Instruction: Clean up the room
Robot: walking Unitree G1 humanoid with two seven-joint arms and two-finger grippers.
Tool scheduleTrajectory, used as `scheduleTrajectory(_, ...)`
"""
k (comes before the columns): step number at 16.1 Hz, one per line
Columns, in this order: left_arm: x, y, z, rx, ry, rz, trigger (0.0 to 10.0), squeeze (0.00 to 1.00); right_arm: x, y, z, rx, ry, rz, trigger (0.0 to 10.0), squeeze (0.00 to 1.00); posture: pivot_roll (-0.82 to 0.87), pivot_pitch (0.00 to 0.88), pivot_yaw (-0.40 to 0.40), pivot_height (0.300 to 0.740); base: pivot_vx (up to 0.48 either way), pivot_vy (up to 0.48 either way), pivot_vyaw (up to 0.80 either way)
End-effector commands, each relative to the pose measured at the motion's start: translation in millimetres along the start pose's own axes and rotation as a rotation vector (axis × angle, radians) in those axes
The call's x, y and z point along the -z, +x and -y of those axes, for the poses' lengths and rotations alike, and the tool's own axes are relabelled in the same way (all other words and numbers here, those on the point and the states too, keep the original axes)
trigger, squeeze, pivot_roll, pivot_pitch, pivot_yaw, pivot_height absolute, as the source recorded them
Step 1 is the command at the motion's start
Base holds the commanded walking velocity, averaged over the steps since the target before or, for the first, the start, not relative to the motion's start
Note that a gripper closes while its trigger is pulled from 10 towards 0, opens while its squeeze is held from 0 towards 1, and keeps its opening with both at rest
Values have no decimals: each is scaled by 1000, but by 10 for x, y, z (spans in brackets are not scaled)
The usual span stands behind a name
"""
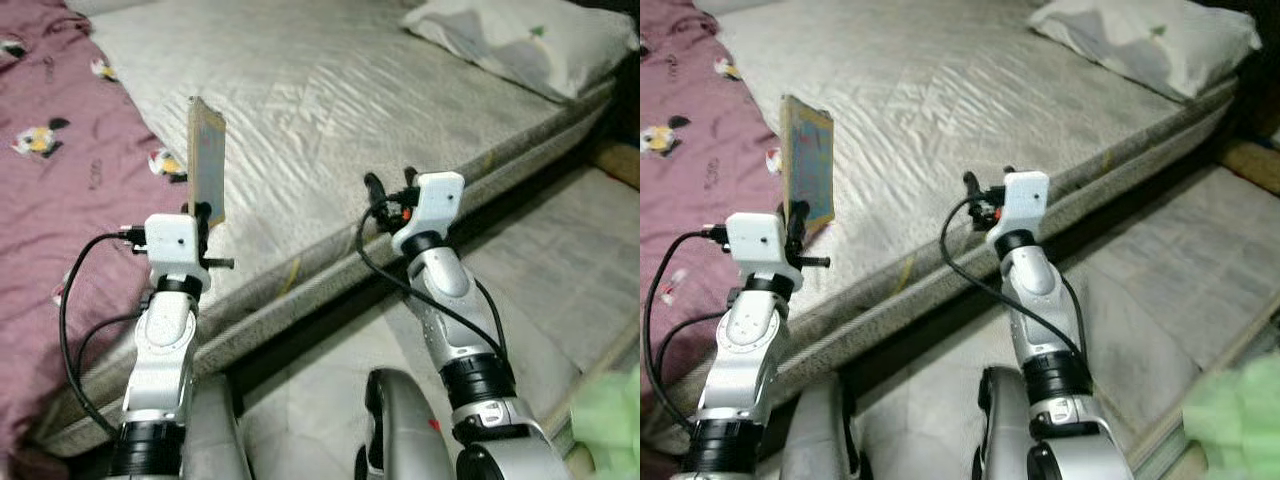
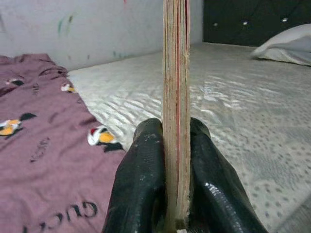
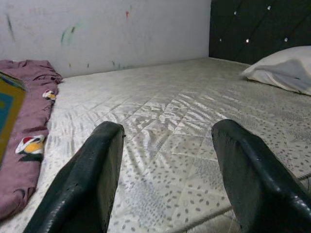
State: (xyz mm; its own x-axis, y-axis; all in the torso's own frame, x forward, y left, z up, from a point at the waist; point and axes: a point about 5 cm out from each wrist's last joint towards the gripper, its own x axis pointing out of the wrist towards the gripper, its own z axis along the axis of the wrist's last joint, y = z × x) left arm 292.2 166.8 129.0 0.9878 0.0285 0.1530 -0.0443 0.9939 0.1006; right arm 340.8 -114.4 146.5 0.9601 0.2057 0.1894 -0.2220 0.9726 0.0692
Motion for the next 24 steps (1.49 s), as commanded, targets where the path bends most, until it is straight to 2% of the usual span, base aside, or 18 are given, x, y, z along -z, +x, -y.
scheduleTrajectory(1, -49, 28, -17, -12, 15, 19, 10000, 0, -37, 35, -16, -6, 1, 16, 10000, 0, -2, 0, -3, 671, 0, 0, 0)
scheduleTrajectory(7, -56, 61, -38, -45, 6, 17, 10000, 0, -52, 58, -9, -7, -3, 23, 10000, 0, -6, 0, -4, 740, 0, 0, 0)
scheduleTrajectory(20, -34, 36, -13, -38, 23, -1, 10000, 0, -32, 34, 6, -11, -17, 20, 10000, 0, -6, 0, -7, 740, 0, 0, 0)
scheduleTrajectory(24, -10, 5, -24, -44, 12, -13, 10000, 0, 50, -16, 40, 22, -45, -21, 10000, 0, -7, 0, -2, 740, 0, 0, 0)
